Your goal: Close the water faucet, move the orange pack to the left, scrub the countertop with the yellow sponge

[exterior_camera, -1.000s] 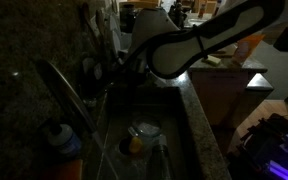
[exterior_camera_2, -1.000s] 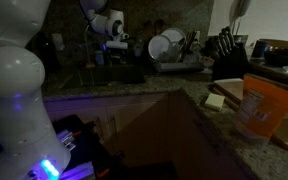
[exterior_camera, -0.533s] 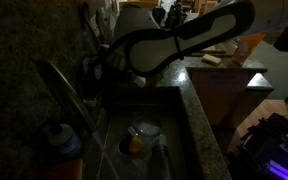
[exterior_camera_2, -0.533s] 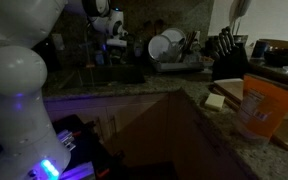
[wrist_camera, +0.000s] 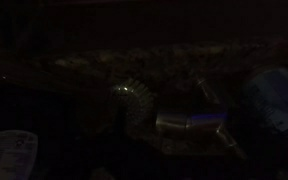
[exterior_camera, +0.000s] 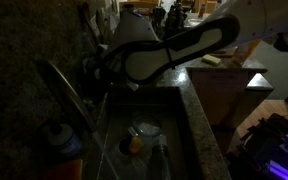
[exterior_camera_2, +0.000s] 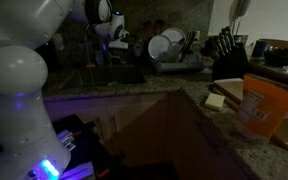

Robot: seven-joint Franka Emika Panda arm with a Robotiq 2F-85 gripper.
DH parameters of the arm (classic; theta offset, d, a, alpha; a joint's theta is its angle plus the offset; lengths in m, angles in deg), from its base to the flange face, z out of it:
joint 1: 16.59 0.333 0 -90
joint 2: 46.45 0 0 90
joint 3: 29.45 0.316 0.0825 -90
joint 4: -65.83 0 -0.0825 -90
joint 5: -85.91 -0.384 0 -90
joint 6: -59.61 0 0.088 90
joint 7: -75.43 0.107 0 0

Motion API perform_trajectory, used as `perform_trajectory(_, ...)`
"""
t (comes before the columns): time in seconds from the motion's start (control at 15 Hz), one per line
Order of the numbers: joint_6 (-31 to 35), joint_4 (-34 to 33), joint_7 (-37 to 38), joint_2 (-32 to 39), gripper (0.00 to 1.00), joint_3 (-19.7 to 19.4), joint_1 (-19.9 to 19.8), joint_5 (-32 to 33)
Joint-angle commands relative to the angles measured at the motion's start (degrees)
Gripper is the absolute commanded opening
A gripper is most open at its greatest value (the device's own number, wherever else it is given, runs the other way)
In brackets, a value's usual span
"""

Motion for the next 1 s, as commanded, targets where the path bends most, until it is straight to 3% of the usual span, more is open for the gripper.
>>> perform_trajectory(0.0,4.34,-10.88,-1.81,9.07,1.0,1.71,1.54,-0.55)
perform_trajectory(0.27,8.85,-22.18,-0.22,16.66,1.0,0.29,3.96,0.11)
perform_trajectory(0.33,7.41,-14.58,0.0,12.02,1.0,0.72,2.68,-0.06)
perform_trajectory(0.53,8.24,-19.55,0.0,15.23,1.0,0.66,3.18,-0.05)
perform_trajectory(0.8,8.25,-21.09,-2.96,16.4,1.0,2.73,3.07,-0.03)
perform_trajectory(0.93,8.96,-21.84,-3.57,16.5,1.0,1.91,3.97,0.99)
